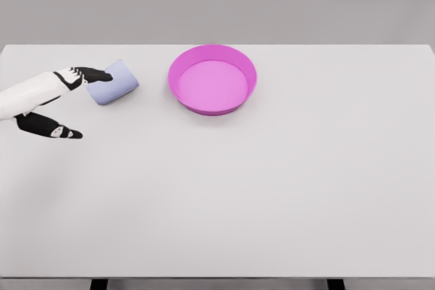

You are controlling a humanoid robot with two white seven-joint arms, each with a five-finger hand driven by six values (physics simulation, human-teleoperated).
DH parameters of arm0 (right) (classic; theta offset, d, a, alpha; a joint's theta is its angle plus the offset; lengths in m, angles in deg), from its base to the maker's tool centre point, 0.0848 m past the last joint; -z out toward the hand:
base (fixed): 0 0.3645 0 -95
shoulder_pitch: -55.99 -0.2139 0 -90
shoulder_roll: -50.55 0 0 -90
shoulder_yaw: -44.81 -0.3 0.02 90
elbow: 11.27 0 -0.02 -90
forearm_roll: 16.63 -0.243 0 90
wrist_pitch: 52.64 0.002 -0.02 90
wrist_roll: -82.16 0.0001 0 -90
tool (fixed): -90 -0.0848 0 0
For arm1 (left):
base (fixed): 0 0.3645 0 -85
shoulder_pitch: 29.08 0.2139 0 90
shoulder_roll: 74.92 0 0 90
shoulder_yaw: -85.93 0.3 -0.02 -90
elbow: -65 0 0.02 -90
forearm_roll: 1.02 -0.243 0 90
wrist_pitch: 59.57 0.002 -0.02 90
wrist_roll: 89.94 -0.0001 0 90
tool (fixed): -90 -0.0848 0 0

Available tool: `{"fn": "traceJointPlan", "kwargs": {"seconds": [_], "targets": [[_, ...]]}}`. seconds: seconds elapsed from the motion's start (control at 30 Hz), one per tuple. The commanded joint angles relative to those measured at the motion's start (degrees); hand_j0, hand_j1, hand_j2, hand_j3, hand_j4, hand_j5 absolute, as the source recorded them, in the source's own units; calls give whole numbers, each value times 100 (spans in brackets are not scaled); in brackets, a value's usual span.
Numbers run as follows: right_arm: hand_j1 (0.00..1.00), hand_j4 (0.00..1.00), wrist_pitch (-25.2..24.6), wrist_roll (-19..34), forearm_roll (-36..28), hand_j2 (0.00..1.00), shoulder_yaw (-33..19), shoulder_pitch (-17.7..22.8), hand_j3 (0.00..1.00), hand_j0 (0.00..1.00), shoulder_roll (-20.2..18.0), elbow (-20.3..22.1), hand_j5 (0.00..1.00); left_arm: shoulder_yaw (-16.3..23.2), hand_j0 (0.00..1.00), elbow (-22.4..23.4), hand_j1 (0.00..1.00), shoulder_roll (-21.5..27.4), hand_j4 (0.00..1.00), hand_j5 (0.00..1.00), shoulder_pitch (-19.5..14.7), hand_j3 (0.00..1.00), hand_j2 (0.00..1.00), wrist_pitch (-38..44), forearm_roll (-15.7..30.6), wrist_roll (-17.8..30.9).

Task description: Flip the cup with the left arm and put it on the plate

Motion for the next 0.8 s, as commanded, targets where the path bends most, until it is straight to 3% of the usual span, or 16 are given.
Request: {"fn": "traceJointPlan", "kwargs": {"seconds": [0.0,0.3,0.43,0.57,0.67,0.73,0.77], "targets": [[100,100,-5,-93,32,100,16,0,100,100,0,21,100,-3,100,13,100,11,100,100,0,100,100,16,42,-2],[100,100,-5,-85,6,100,8,35,100,100,0,-5,100,32,100,31,100,-51,100,100,62,100,100,16,33,-2],[100,100,-5,-85,6,100,8,44,100,100,0,-5,100,15,100,57,100,-42,100,100,264,100,100,16,-72,-2],[100,100,-5,-93,6,100,8,35,100,100,0,-5,100,-3,100,435,100,-86,100,100,387,100,100,16,-213,-2],[100,100,-5,-85,6,100,8,35,100,100,0,-5,100,-152,100,567,100,-482,100,100,475,100,100,16,-204,-2],[100,100,-14,-85,6,100,8,35,100,100,0,-5,100,-179,100,541,100,-350,100,100,457,100,100,16,-134,-2],[100,100,-14,-85,6,100,8,35,100,100,0,-5,100,-161,100,479,100,-148,100,100,518,100,100,16,-29,-222]]}}
